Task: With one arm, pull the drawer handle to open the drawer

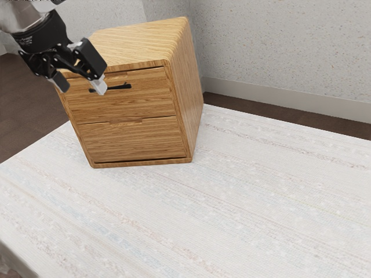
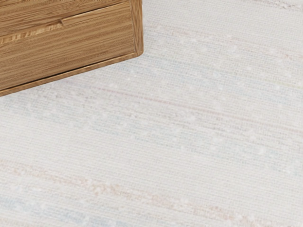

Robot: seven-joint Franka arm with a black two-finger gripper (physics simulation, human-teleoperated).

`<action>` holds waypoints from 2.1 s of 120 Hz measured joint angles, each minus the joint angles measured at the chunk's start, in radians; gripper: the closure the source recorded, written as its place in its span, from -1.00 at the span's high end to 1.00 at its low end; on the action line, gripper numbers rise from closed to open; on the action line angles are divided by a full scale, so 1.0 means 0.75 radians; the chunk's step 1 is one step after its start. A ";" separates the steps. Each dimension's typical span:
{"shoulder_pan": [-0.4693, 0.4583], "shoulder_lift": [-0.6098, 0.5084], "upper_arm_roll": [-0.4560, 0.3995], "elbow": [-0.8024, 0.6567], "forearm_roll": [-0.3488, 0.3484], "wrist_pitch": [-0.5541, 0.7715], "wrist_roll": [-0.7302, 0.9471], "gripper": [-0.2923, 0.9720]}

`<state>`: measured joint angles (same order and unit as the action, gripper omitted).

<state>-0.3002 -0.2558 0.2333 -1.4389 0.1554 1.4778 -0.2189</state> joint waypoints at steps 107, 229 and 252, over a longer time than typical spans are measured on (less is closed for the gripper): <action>-1.165 -0.785 0.762 -0.712 1.238 0.241 0.507 0.54; -1.407 -0.810 0.976 -0.607 1.563 0.279 0.833 0.54; -1.411 -0.784 1.002 -0.588 1.428 0.331 0.849 0.54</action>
<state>-1.3588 -0.8439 0.9847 -1.8802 1.2265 1.7260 0.4180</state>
